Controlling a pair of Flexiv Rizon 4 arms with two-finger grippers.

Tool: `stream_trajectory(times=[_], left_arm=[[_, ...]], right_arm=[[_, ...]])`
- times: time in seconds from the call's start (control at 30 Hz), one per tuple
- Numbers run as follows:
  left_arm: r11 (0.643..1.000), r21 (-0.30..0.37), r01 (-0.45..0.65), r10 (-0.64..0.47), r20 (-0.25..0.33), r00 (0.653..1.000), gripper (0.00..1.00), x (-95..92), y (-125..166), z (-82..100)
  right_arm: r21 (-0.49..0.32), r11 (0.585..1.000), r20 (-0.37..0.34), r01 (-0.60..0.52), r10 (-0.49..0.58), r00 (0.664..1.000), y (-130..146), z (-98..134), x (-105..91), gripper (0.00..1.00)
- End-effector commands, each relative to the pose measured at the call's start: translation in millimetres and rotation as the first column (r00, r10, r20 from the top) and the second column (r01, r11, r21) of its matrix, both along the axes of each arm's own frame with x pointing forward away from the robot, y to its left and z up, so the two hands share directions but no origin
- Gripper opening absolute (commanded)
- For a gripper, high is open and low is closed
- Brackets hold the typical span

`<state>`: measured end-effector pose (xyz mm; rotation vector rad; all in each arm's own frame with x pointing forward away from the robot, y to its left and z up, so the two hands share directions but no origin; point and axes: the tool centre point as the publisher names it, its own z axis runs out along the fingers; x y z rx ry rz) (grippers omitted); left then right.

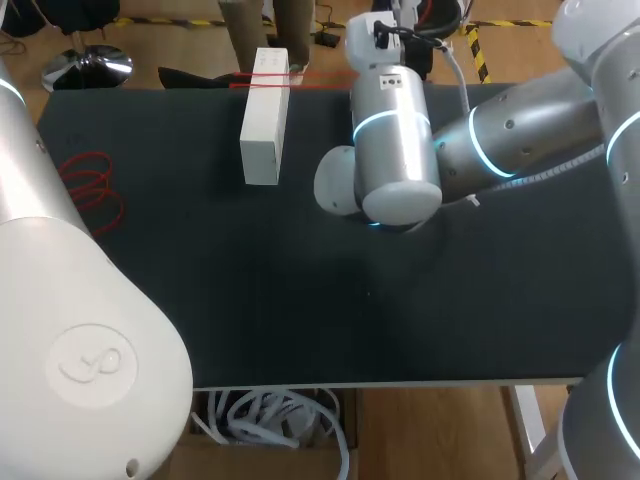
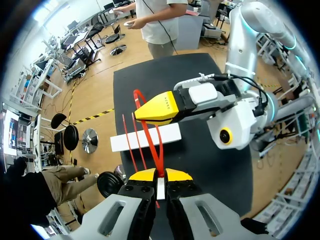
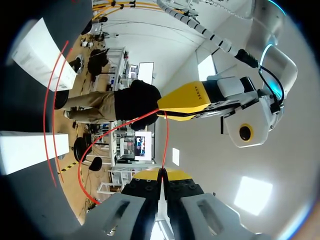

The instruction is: Grab the tape and strap the tape.

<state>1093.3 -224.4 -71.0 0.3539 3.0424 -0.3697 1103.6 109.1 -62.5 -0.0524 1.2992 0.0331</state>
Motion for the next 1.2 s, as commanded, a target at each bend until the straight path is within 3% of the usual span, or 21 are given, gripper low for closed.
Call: stream_trajectory(times=[0.03, 1.2], left_arm=[[1.000, 0.004, -0.001, 0.001, -0.001, 1.000, 0.00, -0.4, -0.2, 1.2], [1.000, 0.004, -0.001, 0.001, -0.001, 1.000, 0.00, -0.4, -0.2, 1.2]], right_arm=[[-0.005, 1.000, -0.008, 0.000, 0.000, 1.000, -1.2, 2.6, -2.9, 0.00], [-0.079, 0.997, -0.026, 0.008, -0.010, 1.000, -0.8, 0.1, -13.3, 0.00]])
